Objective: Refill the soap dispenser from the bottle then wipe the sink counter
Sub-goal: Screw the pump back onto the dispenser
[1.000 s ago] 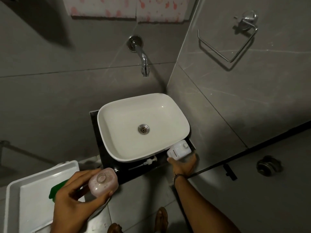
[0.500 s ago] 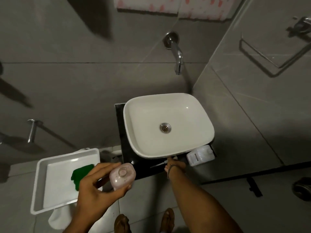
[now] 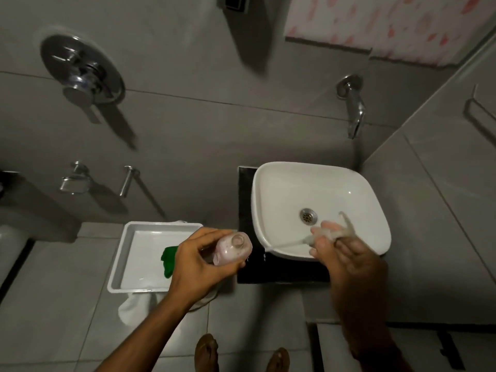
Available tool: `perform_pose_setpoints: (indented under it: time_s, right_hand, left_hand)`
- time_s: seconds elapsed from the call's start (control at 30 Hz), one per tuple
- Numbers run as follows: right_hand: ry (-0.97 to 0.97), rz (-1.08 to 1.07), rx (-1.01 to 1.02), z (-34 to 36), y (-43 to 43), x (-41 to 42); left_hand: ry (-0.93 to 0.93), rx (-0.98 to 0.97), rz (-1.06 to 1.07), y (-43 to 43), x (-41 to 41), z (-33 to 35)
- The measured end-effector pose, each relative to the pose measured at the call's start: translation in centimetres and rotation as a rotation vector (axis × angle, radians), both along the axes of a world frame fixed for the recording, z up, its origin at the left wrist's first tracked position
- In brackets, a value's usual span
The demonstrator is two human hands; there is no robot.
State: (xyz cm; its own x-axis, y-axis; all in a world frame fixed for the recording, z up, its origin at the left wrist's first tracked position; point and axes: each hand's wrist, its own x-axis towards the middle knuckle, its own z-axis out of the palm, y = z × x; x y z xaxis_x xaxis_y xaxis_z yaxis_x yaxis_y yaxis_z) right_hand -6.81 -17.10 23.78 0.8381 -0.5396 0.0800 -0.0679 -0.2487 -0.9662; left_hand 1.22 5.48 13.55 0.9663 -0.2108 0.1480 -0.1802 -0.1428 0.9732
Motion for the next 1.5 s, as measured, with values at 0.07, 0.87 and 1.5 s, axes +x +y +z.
perform_pose_setpoints:
  time_s: [0.07, 0.87, 1.5]
  right_hand:
    - [-0.141, 0.066, -0.054, 3.4, 1.7, 1.0]
    - [0.125, 0.405, -0.328, -1.4, 7.6, 6.0]
    - [0.067, 0.334, -0.282, -2.0, 7.2, 5.7]
  left_hand:
    - [-0.005, 0.006, 0.022, 0.1, 0.1, 0.0]
    - [-0.052, 0.014, 0.093, 1.5, 0.1, 1.8]
    - [-0.047, 0.029, 0.092, 1.6, -0.1, 2.3]
